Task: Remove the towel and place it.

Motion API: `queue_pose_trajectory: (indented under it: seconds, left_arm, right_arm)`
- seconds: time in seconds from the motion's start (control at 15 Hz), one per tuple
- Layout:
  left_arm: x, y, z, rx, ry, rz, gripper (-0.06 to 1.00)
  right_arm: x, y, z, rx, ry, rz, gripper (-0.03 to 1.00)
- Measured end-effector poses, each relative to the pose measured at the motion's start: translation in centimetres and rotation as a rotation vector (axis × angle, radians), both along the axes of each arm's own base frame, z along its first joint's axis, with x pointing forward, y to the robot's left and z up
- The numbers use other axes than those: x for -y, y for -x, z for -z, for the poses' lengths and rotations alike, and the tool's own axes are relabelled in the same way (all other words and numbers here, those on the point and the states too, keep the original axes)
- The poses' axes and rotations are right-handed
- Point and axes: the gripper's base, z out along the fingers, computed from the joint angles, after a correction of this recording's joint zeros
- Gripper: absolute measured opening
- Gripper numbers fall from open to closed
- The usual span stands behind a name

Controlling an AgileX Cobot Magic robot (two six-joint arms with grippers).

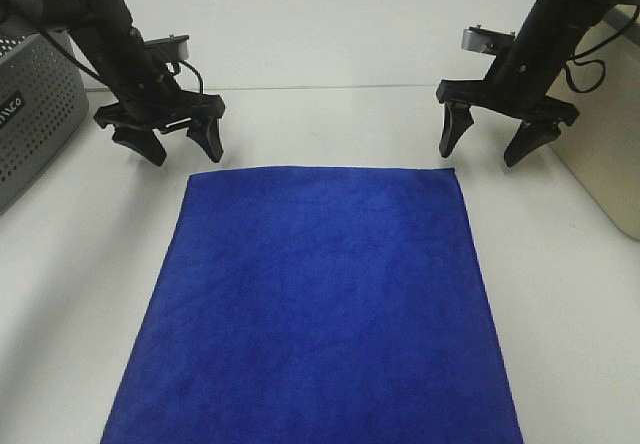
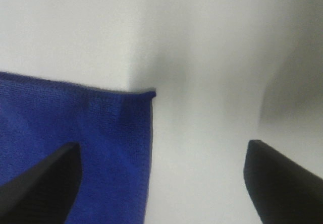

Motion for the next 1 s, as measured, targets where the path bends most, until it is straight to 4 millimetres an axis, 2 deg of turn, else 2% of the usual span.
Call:
queue_pose_trajectory:
  seconds: [0.27, 1.0]
  left_arm:
    - [0.0, 0.0, 0.4, -0.01, 0.004, -0.002, 0.79]
    - [0.3, 0.6, 0.8, -0.091, 0.032, 0.009, 0.79]
  right_arm:
    - [-0.2, -0.1, 2.4, -0.046, -0.022, 0.004, 0.85]
    - [-0.3, 0.1, 2.4, -0.07, -0.028, -0.01, 0.85]
